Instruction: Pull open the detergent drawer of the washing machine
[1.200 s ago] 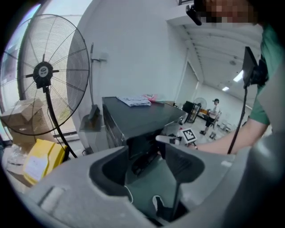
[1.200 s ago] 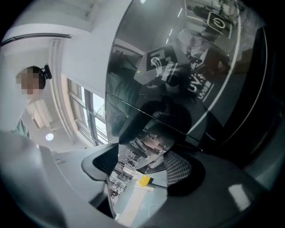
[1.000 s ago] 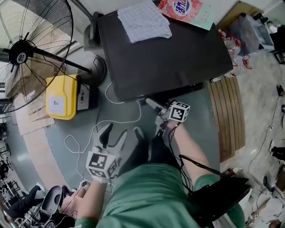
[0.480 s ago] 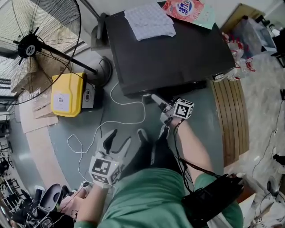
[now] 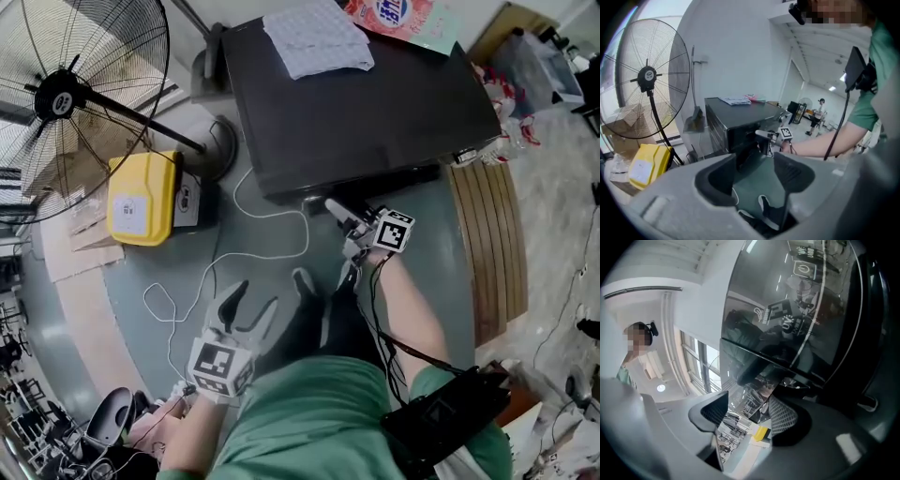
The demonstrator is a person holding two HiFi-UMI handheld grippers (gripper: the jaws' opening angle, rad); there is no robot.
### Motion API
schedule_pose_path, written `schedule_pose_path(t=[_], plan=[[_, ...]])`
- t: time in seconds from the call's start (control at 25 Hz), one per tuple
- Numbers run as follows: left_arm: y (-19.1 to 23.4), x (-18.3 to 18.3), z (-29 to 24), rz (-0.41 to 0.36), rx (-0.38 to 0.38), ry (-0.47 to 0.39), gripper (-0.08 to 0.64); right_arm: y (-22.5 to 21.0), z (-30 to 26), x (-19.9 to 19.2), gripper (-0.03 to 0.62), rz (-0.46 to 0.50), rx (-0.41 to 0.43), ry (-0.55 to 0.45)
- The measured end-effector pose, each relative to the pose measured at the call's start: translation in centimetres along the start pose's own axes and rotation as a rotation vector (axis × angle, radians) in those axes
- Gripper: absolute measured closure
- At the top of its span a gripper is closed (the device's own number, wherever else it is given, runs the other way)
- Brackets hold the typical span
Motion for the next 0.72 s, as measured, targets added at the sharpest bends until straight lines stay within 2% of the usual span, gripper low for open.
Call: schedule_pose_path(t=[0.28,0.56,0.72], plan=[[1.0,0.3,-0.3,0.007,-0.021,0.008,0.311,-0.2,-0.5,0.2,0.322,0.023,-0.047,-0.022],[0.9,0.4,-0.9,0.002,-0.054,0.025,0.314,-0.4,-0.6,0.4,0.324,-0.007,-0.028,-0.028],[0.3,0.0,-1.5,0.000,-0.073,0.039,0.314,-0.5,-0.2,0.3,0.368,-0.003,-0.026,-0.017]])
Point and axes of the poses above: the fingertips, and each gripper's own axes: z backward along the fingers, y to its left, x out of its top, the point moved 8 cm from there along z, backward along the fingers, and after that the axes turned 5 degrees about -x, right-handed, at the moved point
